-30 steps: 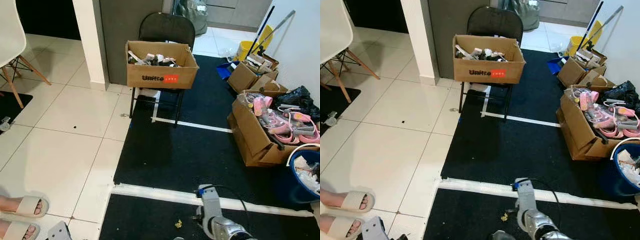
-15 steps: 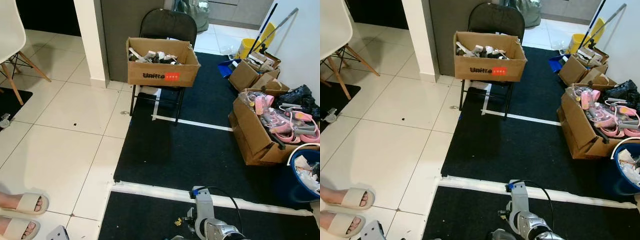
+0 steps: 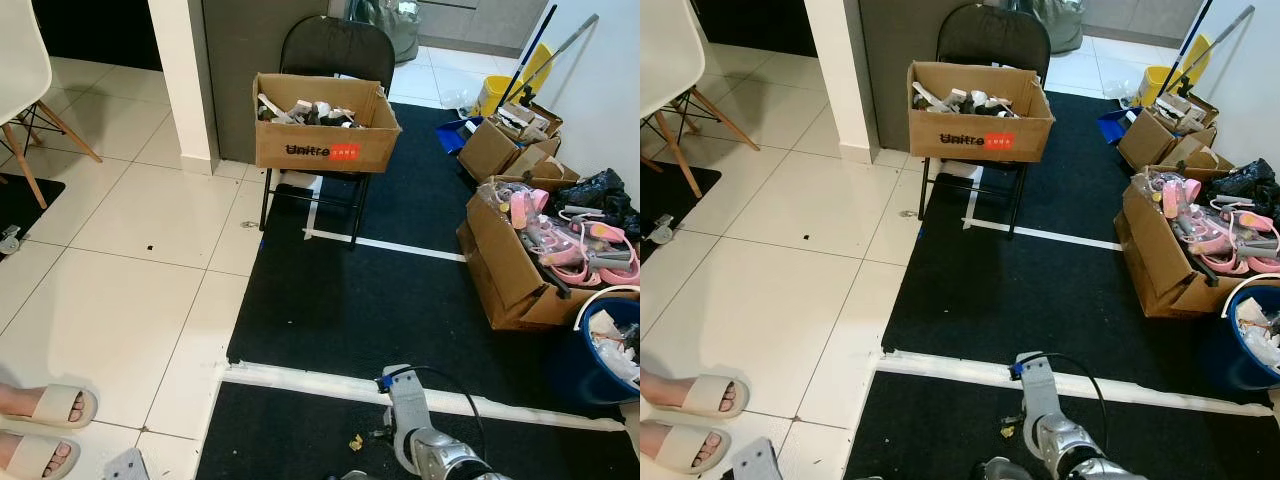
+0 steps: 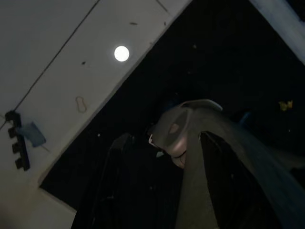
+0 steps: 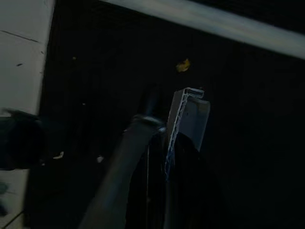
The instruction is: Picking trash to rubbish bin
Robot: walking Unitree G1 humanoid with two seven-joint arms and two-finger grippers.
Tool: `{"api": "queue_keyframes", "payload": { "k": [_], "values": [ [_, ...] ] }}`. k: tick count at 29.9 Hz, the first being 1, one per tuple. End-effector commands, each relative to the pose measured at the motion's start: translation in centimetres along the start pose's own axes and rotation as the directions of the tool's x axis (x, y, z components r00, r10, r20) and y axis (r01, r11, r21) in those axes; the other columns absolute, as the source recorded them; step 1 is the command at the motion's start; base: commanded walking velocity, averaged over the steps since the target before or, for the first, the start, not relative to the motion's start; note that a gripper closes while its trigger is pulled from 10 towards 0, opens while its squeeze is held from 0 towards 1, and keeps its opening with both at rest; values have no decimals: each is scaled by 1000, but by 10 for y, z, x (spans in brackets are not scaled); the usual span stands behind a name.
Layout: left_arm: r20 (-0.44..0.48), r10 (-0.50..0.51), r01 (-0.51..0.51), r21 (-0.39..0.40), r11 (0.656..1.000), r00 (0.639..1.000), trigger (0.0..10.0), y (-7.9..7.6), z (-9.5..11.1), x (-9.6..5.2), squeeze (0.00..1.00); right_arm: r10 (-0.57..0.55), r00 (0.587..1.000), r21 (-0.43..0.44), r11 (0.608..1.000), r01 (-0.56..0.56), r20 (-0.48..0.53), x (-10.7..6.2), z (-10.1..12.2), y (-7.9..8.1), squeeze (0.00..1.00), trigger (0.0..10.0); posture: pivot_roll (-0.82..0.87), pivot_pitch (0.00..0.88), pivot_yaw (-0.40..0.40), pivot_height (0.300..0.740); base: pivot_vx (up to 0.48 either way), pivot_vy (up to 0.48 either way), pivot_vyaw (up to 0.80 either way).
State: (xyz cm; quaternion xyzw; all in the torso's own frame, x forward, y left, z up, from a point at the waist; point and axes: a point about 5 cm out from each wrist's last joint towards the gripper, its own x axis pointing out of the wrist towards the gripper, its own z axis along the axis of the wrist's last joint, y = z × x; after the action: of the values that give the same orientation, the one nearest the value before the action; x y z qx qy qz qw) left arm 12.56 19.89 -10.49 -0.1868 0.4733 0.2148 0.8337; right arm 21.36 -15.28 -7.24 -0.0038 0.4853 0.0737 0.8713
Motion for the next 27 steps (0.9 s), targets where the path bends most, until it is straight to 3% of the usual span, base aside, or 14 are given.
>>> {"api": "queue_keyframes", "payload": {
  "k": [1, 6, 15, 22, 27],
  "values": [
    [-50, -34, 37, 43, 998, 998, 10000, -4, -12, -2, 0, 14, 1000, 53, 999, -13, -24, 0, -10, 2, 0, 10000, 121, 83, -58, 740, 0, 0, 0],
    [-51, -47, 52, 103, 993, 998, 10000, -5, -10, -1, 0, 26, 999, 44, 999, -24, -37, 0, -17, 7, 0, 10000, 117, 82, -57, 740, 0, 0, 0],
    [-33, -49, 52, 95, 994, 998, 10000, -2, -2, 0, 0, 35, 999, 38, 999, -34, -39, 0, -18, 9, 0, 10000, 118, 78, -56, 740, 0, 0, 0],
    [-18, -35, 37, 103, 994, 999, 10000, 18, 7, 0, 0, 42, 998, 2, 999, -42, -45, 0, -17, 8, 0, 10000, 121, 68, -64, 740, 0, 0, 0],
    [-20, -33, 35, 103, 994, 999, 10000, 20, 6, -1, 0, 43, 998, 7, 999, -43, -47, 0, -18, 9, 0, 10000, 119, 67, -57, 740, 0, 0, 0]
  ]
}}
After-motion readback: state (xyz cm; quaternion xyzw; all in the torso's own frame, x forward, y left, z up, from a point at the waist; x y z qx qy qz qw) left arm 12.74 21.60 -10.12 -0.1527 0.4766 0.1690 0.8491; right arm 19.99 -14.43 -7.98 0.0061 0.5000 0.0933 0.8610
